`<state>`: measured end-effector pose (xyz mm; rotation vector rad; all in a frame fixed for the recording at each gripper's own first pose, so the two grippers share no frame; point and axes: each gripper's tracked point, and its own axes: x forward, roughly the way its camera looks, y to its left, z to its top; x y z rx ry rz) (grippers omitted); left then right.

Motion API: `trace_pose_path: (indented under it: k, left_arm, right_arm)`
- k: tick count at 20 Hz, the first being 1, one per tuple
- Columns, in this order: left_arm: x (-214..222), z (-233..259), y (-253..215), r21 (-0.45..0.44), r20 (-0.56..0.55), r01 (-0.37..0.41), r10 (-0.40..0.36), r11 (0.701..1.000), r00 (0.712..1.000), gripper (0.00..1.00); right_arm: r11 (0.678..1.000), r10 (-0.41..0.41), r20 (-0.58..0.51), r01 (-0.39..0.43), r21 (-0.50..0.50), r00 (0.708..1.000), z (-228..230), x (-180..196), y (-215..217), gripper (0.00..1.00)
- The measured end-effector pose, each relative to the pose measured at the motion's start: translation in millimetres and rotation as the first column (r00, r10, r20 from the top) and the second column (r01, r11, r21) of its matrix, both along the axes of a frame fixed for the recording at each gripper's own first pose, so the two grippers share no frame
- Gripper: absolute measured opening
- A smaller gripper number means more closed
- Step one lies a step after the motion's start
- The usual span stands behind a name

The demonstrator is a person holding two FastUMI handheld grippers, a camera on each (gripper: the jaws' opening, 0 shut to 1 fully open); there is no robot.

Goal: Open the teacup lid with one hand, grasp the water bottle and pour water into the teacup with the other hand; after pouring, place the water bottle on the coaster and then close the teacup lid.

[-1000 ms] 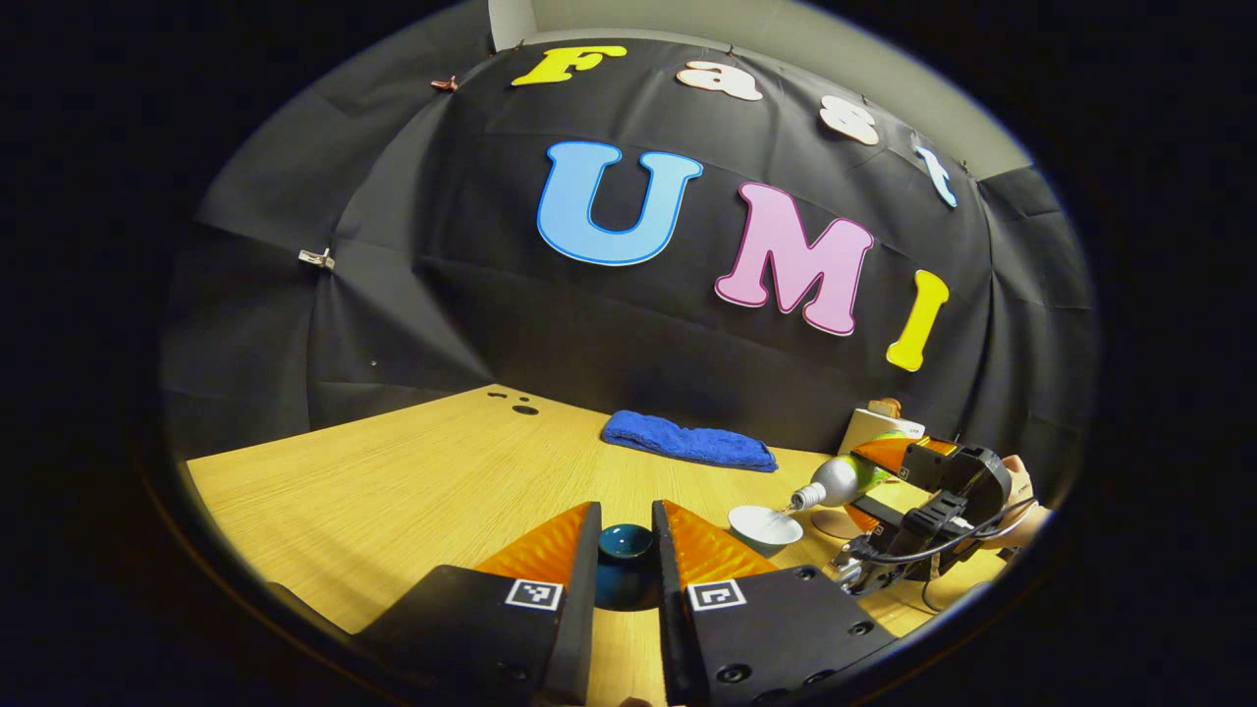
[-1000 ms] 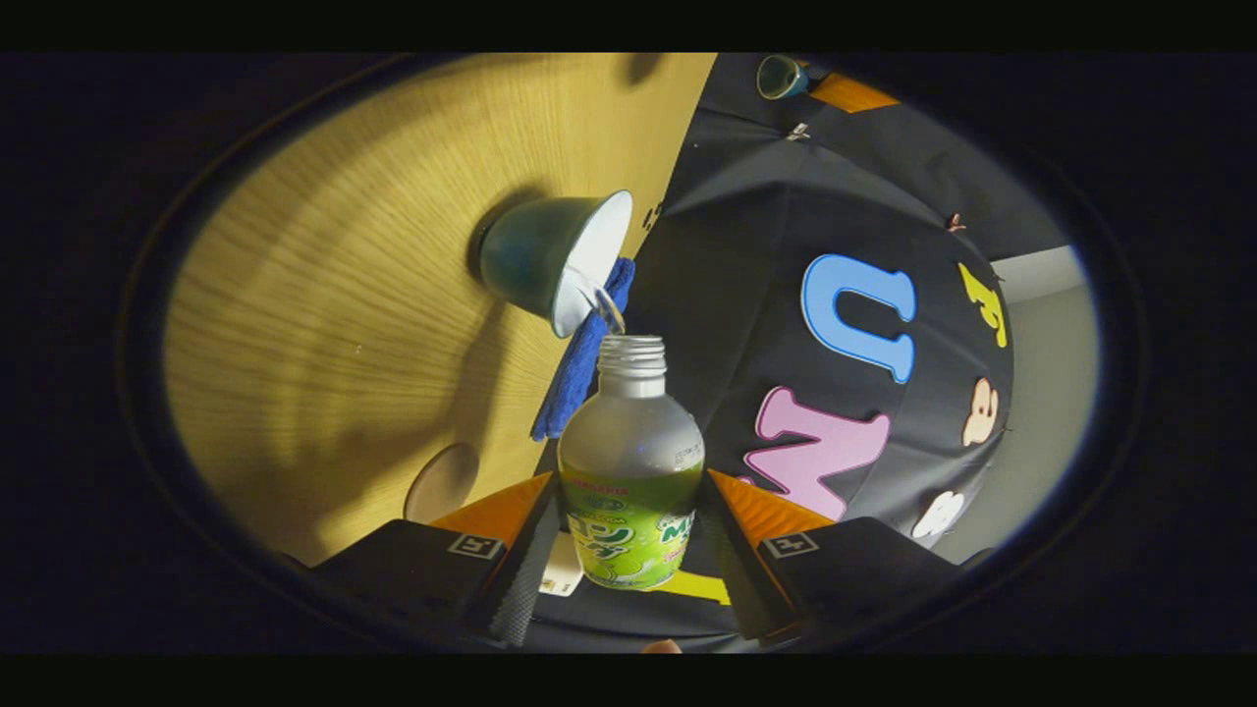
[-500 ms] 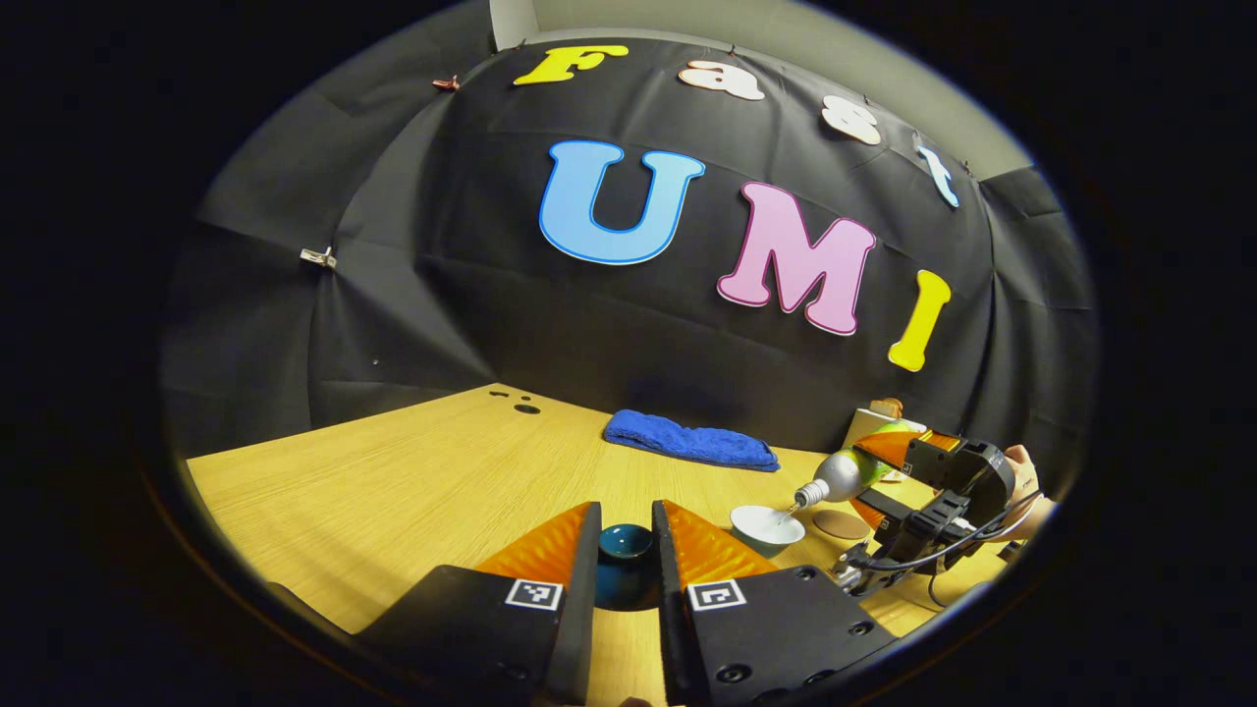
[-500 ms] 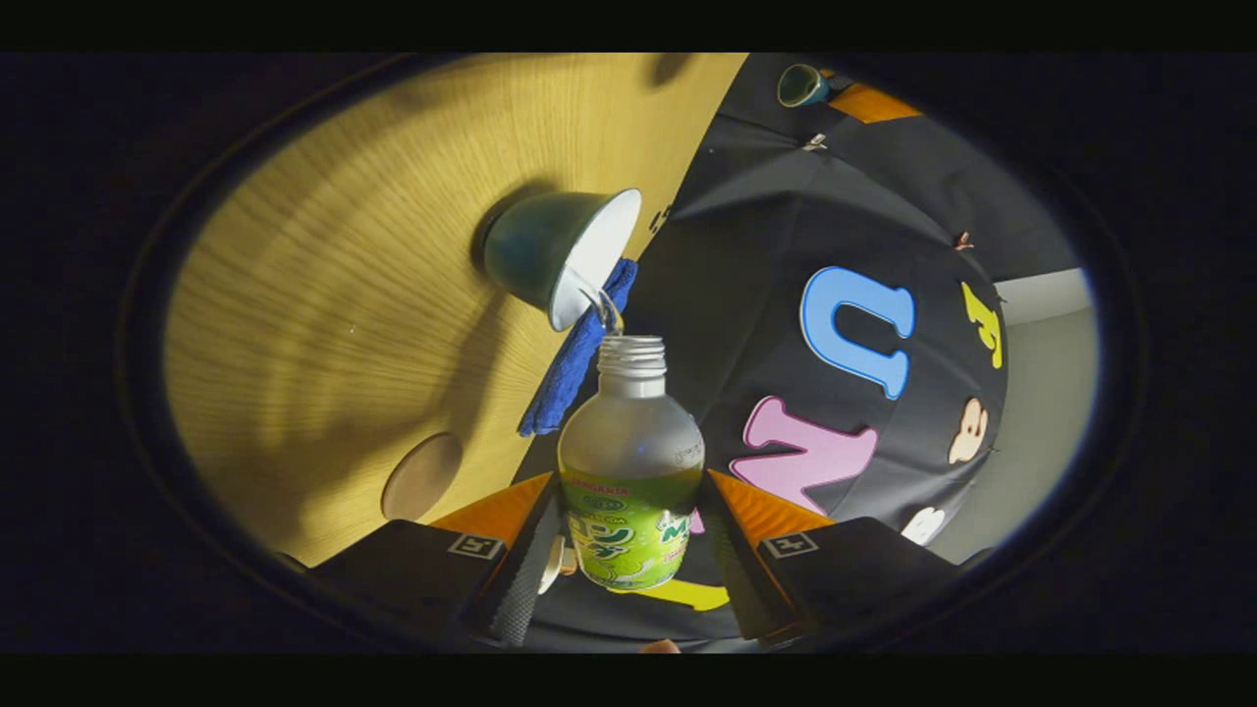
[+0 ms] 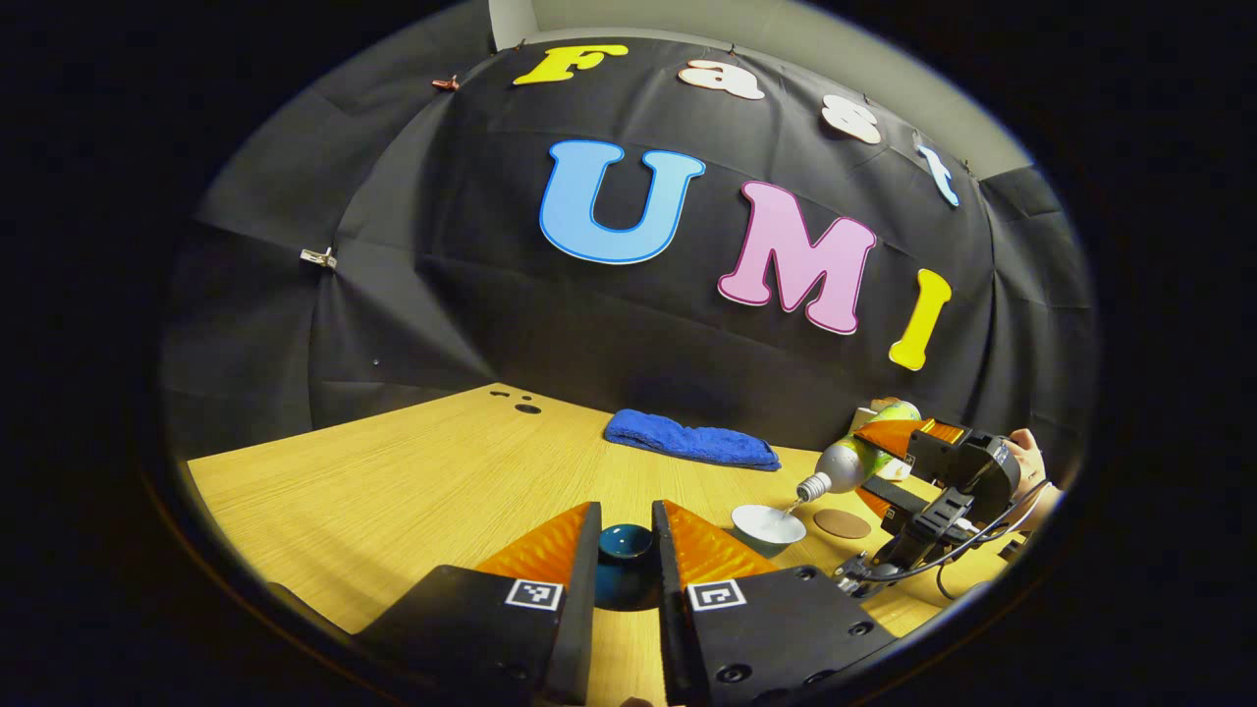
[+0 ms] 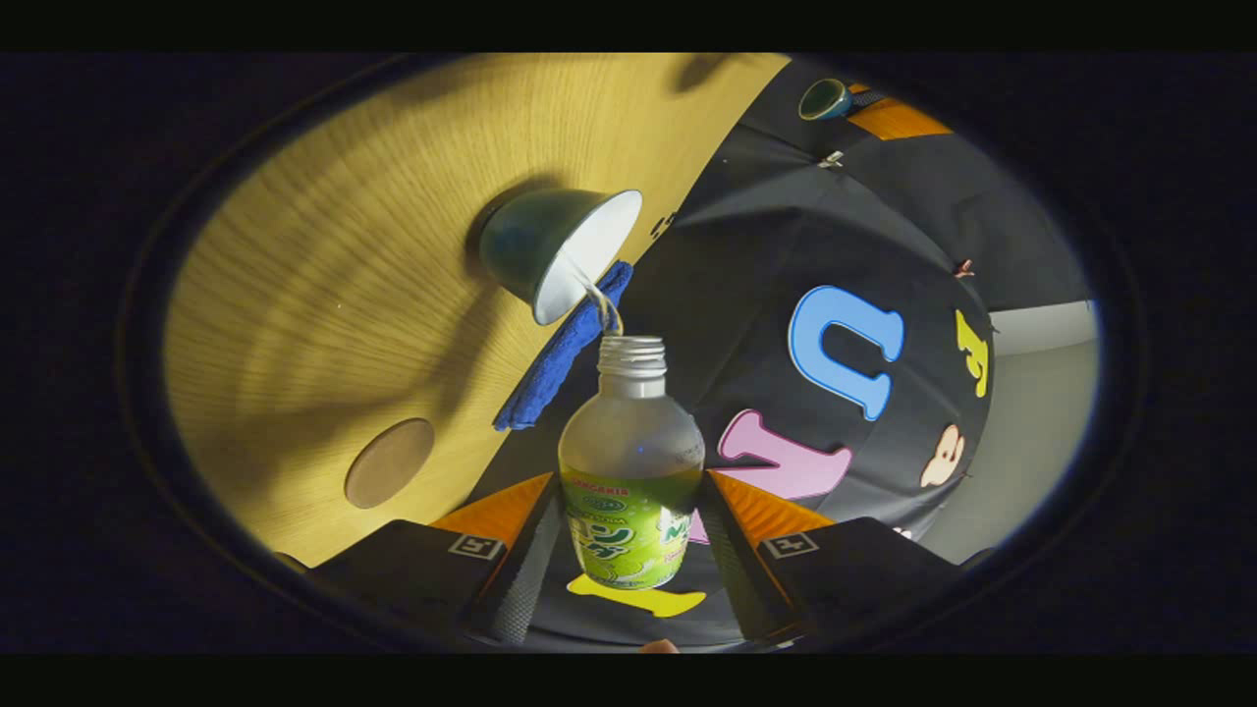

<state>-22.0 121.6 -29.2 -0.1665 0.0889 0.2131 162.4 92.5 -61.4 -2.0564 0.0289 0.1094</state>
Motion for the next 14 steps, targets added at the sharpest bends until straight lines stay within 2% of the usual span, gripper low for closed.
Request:
trace_pose_path:
  k: [14]
  left_arm:
    - [-1.1,1.1,1.9,-0.007,0.002,-0.001,0.001,1.000,1.000,0.32]
  right_arm:
    - [0.982,0.095,0.058,-0.084,-0.169,0.994,29.5,8.7,15.7,0.80]
